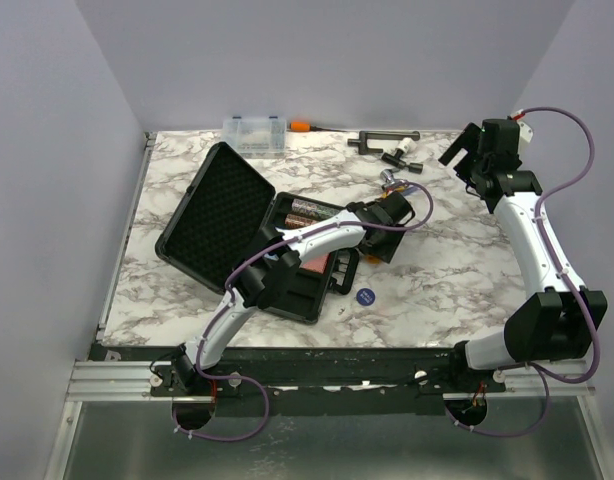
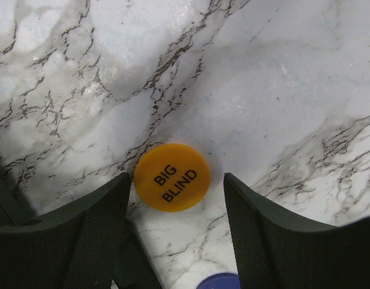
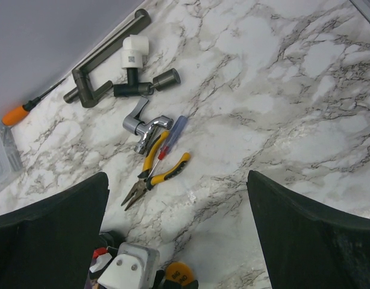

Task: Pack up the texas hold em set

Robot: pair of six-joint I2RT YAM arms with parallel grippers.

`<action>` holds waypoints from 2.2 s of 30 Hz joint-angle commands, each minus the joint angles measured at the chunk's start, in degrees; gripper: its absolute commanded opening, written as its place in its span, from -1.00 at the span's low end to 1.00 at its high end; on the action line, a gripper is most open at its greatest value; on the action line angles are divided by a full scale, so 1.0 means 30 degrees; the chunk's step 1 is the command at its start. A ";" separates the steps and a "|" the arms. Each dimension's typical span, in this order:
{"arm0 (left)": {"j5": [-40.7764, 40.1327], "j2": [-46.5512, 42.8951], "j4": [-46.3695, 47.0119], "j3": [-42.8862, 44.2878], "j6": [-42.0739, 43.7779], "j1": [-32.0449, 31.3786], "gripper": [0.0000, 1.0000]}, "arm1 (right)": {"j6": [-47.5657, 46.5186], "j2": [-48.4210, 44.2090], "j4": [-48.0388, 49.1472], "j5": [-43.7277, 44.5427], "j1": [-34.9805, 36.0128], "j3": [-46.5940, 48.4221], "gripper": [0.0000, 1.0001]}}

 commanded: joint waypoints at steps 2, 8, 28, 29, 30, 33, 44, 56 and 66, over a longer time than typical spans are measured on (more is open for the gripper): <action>-0.0727 0.0887 -0.0902 0.0086 -0.1178 -0.0035 0.26 | -0.0279 -0.0521 0.0386 -0.0287 -0.0098 -0.0245 1.00; -0.1722 0.0729 -0.1105 -0.1419 -0.2802 -0.0114 0.22 | -0.0279 -0.0546 0.0384 -0.0316 -0.0103 -0.0246 1.00; -0.3045 0.2323 -0.2710 -0.1165 -0.2878 -0.1001 0.08 | -0.0266 -0.0607 0.0414 -0.0492 -0.0094 -0.0301 1.00; -0.3016 0.2387 -0.2717 -0.1100 -0.2869 -0.1025 0.05 | -0.0269 -0.0607 0.0416 -0.0480 -0.0108 -0.0301 1.00; -0.2946 0.2425 -0.2718 -0.1063 -0.2868 -0.1030 0.02 | -0.0280 -0.0613 0.0436 -0.0477 -0.0093 -0.0320 1.00; -0.2927 0.2389 -0.2720 -0.1147 -0.2974 -0.1030 -0.01 | -0.0266 -0.0606 0.0443 -0.0477 -0.0080 -0.0319 1.00; -0.3336 0.1132 -0.2660 -0.1675 -0.3329 -0.1262 -0.20 | -0.0262 -0.0576 0.0502 -0.0506 -0.0081 -0.0390 1.00; -0.3162 -0.1551 -0.2455 -0.2170 -0.3451 -0.1451 -0.20 | -0.0266 -0.0606 0.0560 -0.0535 -0.0097 -0.0451 1.00; -0.3237 -0.2512 -0.2308 -0.2351 -0.3271 -0.1835 -0.20 | -0.0310 -0.0664 0.0562 -0.0566 -0.0090 -0.0480 1.00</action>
